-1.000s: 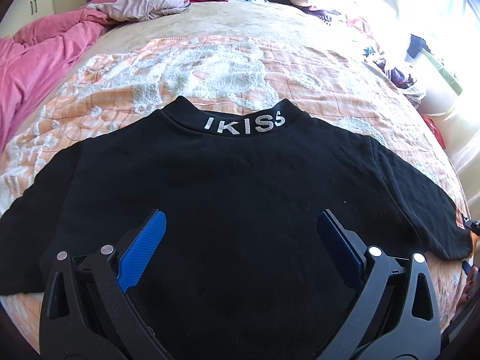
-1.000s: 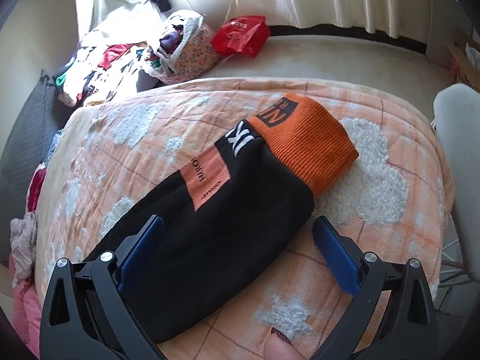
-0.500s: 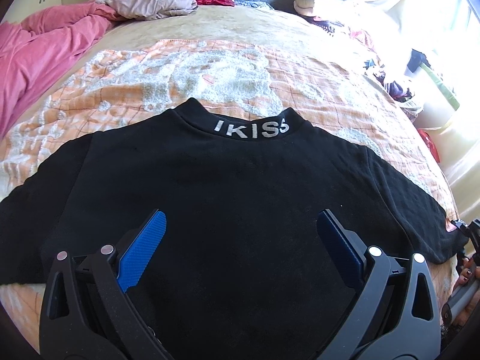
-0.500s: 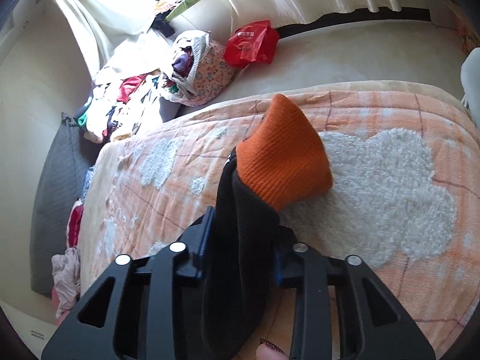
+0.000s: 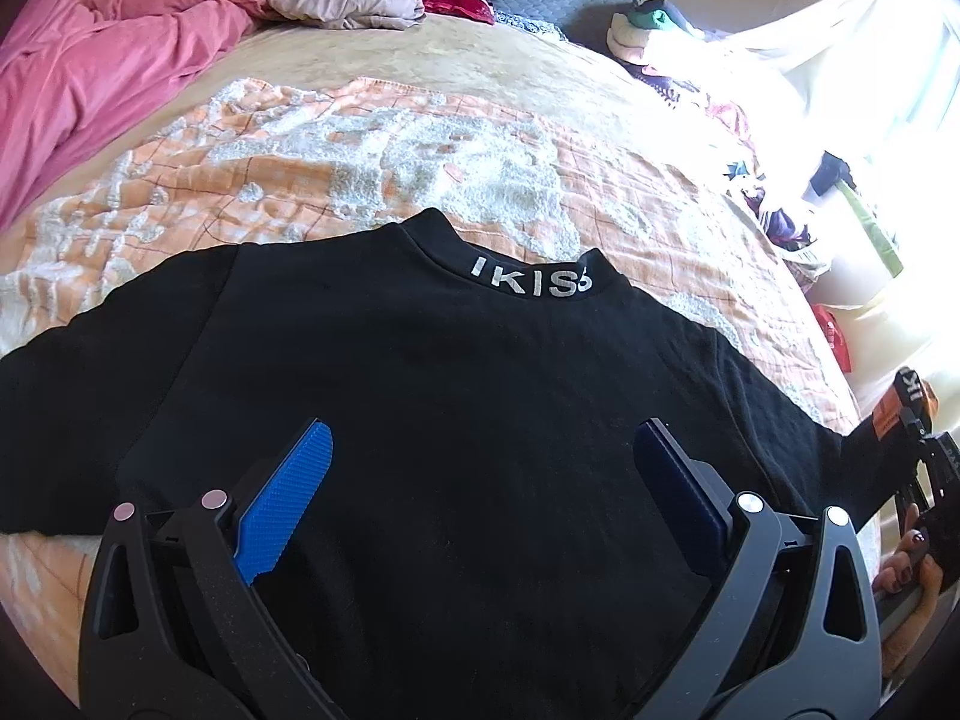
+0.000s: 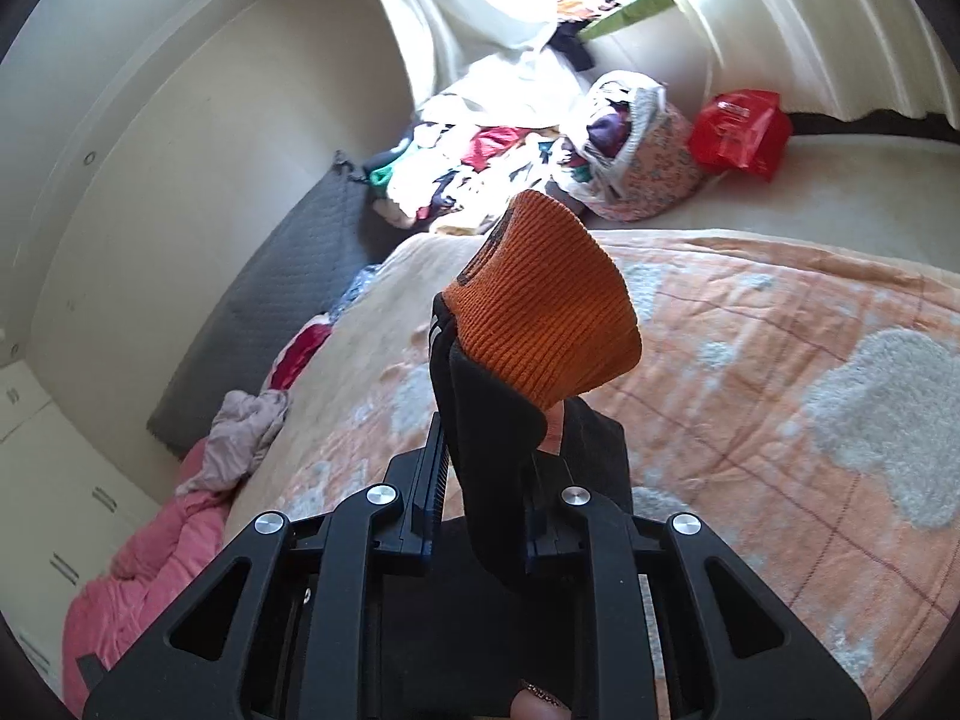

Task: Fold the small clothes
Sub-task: 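Lift the sleeve by its orange cuff with the right gripper, then carry the sleeve across the shirt front and lay the cuff down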

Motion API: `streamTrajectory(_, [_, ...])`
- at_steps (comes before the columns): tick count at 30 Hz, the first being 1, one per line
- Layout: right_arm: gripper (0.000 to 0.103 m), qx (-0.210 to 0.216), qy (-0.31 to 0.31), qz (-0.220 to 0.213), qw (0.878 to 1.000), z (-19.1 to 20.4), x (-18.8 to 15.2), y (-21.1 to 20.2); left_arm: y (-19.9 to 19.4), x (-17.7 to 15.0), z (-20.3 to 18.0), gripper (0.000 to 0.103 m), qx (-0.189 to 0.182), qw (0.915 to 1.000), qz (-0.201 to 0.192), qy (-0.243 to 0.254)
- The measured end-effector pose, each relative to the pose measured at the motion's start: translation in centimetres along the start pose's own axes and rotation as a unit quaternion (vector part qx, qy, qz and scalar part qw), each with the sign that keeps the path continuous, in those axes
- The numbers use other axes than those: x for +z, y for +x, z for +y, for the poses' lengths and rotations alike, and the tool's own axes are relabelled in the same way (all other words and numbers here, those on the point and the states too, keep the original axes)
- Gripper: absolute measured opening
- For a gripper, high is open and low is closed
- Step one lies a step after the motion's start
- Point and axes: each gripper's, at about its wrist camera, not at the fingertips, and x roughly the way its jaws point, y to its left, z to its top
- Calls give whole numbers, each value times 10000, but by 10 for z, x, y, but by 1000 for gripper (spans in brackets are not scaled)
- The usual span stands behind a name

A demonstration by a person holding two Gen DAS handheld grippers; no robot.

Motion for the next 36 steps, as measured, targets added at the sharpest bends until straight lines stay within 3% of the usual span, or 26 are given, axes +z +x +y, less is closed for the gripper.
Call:
streamTrajectory(10, [18,987,-1374,449,9846,83,-33,-2,-11,1,16,95,-543,9975,94,-453])
streamTrajectory(22, [19,1209,-2361,1077,9581,133,-99,10,-15,-6,23,95,-1459,9837,450,-949])
streamTrajectory(25, [24,1282,-2567,1351,9484,140,-116,17,-9,-10,29,95,-1824,9728,634,-1277])
streamTrajectory(31, [43,1475,-2779,1808,9318,148,-134,21,-1,-14,26,94,-1909,9688,845,-1335])
streamTrajectory(33, [54,1637,-2680,1970,9287,150,-134,19,4,-17,22,94,-1958,9669,957,-1325])
streamTrajectory(36, [63,1672,-2556,1966,9317,148,-128,16,15,-23,13,94,-1937,9653,1170,-1301])
